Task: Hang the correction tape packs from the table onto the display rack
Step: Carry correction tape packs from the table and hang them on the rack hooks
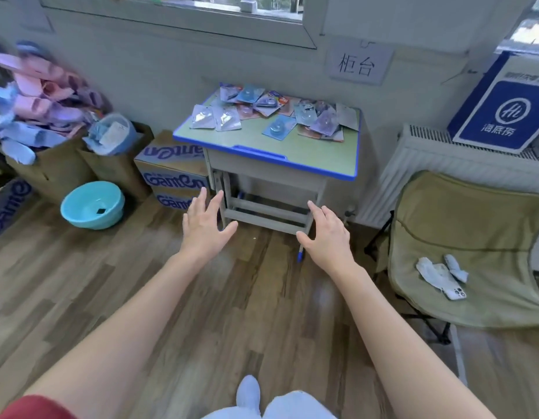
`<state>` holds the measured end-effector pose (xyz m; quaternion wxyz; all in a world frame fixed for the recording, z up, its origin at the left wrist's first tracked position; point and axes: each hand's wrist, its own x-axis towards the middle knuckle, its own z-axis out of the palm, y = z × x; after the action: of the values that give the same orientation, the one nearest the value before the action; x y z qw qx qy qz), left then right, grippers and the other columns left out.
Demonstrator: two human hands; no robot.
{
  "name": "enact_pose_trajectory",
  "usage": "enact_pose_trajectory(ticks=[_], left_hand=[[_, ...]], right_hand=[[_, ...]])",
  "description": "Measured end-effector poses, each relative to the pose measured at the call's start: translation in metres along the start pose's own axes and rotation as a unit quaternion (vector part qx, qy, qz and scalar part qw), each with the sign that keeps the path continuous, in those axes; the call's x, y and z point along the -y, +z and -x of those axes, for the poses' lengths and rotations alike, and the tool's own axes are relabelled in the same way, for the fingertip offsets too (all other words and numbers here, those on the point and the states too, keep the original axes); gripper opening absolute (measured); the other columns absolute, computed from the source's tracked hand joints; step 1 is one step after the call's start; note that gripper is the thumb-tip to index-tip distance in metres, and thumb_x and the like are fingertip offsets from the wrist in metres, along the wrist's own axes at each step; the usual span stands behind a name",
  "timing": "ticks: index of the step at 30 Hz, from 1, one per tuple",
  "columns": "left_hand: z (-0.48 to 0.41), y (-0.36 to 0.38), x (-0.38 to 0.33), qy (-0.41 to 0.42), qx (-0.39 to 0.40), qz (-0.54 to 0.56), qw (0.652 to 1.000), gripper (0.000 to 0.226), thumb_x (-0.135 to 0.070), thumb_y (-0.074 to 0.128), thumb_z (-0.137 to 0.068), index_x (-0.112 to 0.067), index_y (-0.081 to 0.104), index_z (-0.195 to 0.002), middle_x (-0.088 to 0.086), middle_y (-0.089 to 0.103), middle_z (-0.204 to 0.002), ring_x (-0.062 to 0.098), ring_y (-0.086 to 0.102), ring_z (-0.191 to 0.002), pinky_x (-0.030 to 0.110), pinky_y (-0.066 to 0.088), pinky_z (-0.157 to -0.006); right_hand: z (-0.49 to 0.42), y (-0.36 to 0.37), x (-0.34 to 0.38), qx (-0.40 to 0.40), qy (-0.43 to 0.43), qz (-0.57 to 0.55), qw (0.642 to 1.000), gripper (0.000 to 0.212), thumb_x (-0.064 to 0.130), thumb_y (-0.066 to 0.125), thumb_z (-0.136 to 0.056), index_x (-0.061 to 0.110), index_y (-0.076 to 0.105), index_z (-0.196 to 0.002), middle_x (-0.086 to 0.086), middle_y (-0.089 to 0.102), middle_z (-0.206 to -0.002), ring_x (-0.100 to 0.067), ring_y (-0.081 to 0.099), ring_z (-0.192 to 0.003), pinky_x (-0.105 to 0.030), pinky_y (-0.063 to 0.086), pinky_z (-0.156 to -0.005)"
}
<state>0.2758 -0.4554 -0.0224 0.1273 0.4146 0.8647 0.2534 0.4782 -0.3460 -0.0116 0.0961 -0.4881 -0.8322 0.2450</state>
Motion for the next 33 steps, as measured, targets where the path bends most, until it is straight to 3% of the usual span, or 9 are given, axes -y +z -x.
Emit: enact_pose_trajectory(ticks=[13, 20, 30, 33], left_hand=[[-0.237, 0.005, 0.012, 0.002, -0.001, 0.001, 1.000, 0.071, -0.038, 0.057, -0.092, -0.027, 0.019, -0.151, 0.004, 0.003, -0.161, 0.023, 0.003, -0.147, 0.046, 0.009, -0.119], [-0.374, 0.005, -0.003, -0.004, 0.004, 0.010, 1.000, 0.071, -0.033, 0.060, -0.092, -0.023, 0.021, -0.151, 0.010, 0.006, -0.160, 0.026, 0.007, -0.146, 0.040, 0.012, -0.116], [-0.531, 0.027, -0.001, 0.008, 0.053, 0.062, 0.997, 0.071, -0.028, 0.061, -0.091, -0.023, 0.023, -0.151, 0.007, 0.007, -0.160, 0.026, 0.014, -0.144, 0.034, 0.019, -0.112], [-0.583, 0.036, -0.002, 0.029, 0.088, 0.065, 0.994, 0.074, -0.029, 0.063, -0.090, -0.022, 0.023, -0.151, 0.009, 0.007, -0.159, 0.024, 0.010, -0.146, 0.032, 0.015, -0.113]], right_hand=[[-0.242, 0.011, 0.046, 0.017, -0.020, -0.035, 0.999, 0.068, 0.032, 0.055, -0.093, 0.021, 0.020, -0.151, -0.010, 0.028, -0.152, -0.027, 0.026, -0.139, -0.045, 0.025, -0.113], [-0.383, 0.007, 0.063, 0.033, -0.008, -0.056, 0.998, 0.068, 0.028, 0.057, -0.091, 0.019, 0.023, -0.150, -0.010, 0.026, -0.153, -0.027, 0.025, -0.140, -0.041, 0.025, -0.112], [-0.520, 0.033, 0.082, 0.030, 0.049, -0.084, 0.995, 0.068, 0.023, 0.059, -0.090, 0.017, 0.026, -0.149, -0.011, 0.030, -0.150, -0.029, 0.032, -0.135, -0.036, 0.026, -0.109], [-0.556, 0.043, 0.087, 0.021, 0.084, -0.091, 0.992, 0.068, 0.023, 0.059, -0.090, 0.017, 0.025, -0.149, -0.013, 0.031, -0.149, -0.029, 0.034, -0.134, -0.034, 0.026, -0.108]])
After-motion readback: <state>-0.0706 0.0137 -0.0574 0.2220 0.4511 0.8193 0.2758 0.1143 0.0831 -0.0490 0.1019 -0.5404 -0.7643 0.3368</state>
